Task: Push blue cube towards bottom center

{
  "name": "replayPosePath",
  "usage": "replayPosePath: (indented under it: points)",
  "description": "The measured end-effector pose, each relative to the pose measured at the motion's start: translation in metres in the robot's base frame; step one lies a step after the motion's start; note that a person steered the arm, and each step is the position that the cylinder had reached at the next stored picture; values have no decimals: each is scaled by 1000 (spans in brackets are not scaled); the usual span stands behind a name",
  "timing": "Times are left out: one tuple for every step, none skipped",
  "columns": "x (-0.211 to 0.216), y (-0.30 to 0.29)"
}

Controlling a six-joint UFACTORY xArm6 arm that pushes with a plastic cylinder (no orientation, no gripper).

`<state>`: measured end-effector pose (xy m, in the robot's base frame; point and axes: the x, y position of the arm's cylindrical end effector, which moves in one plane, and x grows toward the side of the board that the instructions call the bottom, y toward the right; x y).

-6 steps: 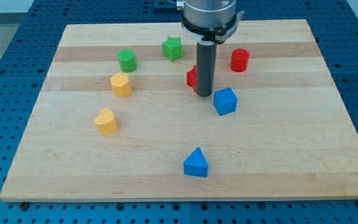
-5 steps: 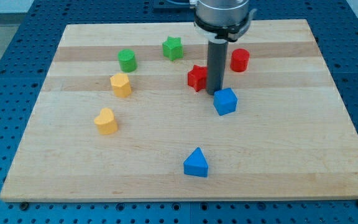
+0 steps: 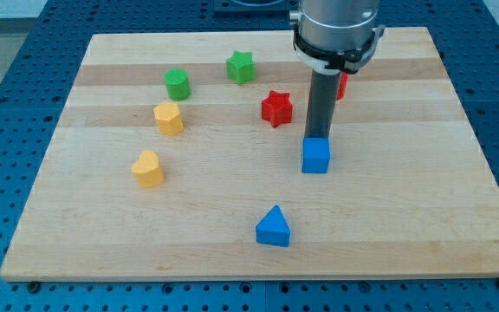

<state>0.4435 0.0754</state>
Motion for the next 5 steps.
replayPosePath:
  points:
    - [14, 0]
    - [24, 0]
    - [35, 0]
    - [49, 0]
    - [59, 0]
